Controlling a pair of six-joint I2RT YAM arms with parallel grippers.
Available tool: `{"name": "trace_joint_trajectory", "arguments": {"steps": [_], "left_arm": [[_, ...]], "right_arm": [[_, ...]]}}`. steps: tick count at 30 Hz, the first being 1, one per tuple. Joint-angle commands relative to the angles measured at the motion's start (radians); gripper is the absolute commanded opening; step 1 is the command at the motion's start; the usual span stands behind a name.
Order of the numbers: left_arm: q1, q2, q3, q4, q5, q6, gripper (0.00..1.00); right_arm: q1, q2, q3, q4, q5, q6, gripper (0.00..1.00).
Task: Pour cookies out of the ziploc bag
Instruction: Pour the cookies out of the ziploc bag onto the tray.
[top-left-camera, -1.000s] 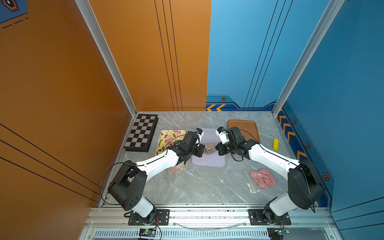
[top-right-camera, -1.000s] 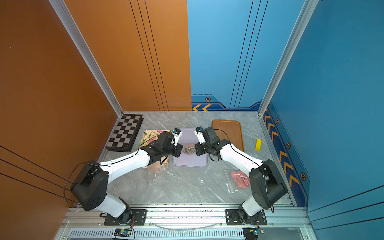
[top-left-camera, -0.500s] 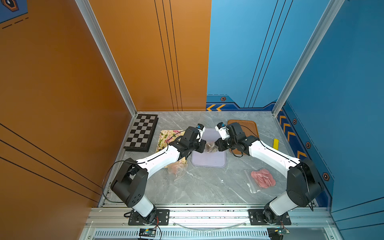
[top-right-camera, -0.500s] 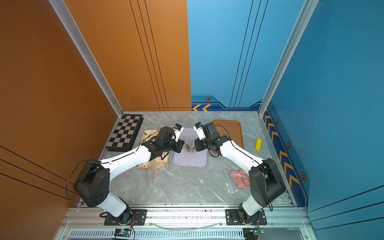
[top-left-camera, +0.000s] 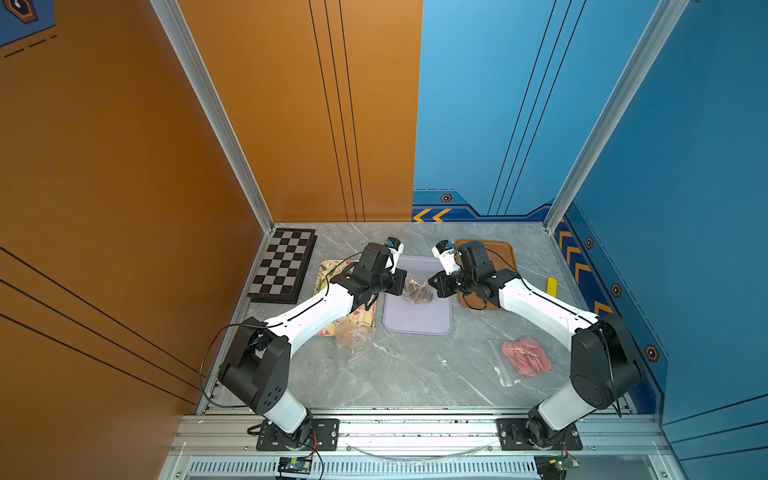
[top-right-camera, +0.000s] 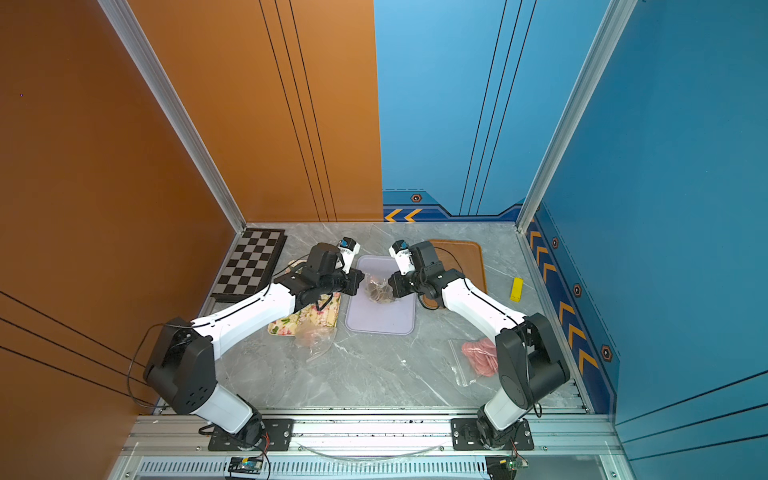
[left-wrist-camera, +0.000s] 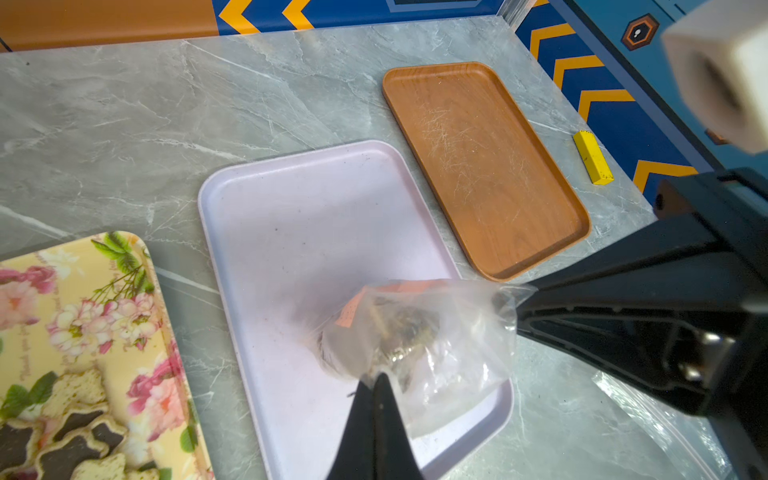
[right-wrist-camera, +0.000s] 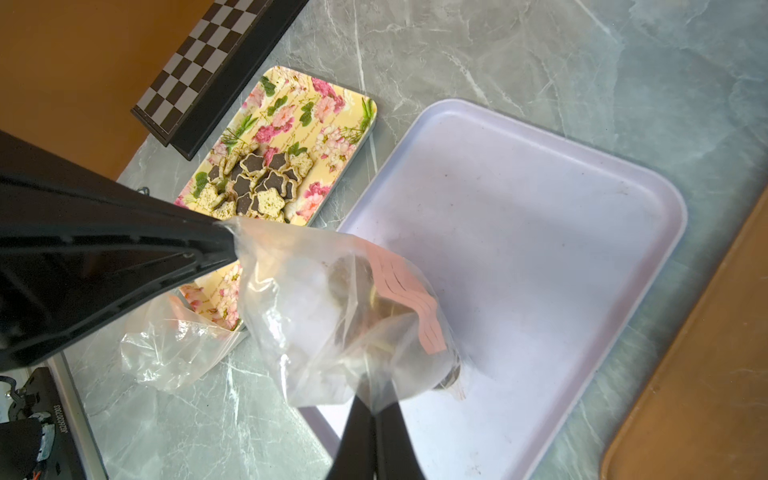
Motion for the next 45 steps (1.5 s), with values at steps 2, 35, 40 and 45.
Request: {"name": "trace_joint_trajectory", "arguments": {"steps": [2,35,40,45], "left_arm": [[0.010,-0.012,0.043,-0.021,0.016,-0.008,0.00],[-0.005,0.075,0.093,0.037,-0.010,-0.016,0.00],[-0.018,0.062,0.108,0.057,0.006,-0.014,0.00],[-0.020,0.075,0.134,0.031,-0.001,-0.019,0.00]], "right_arm": [[-0.009,0.030,0.026,0.047,-0.035,0.018,0.00],[0.007,-0.062,0.036,0.063,-0.051,0.013,0.00],[0.004,-0.039,0.036,0.060,-0.048,0.012,0.00],[0.002,-0.013,0.039,0.064,-0.047,0.016,0.00]]}}
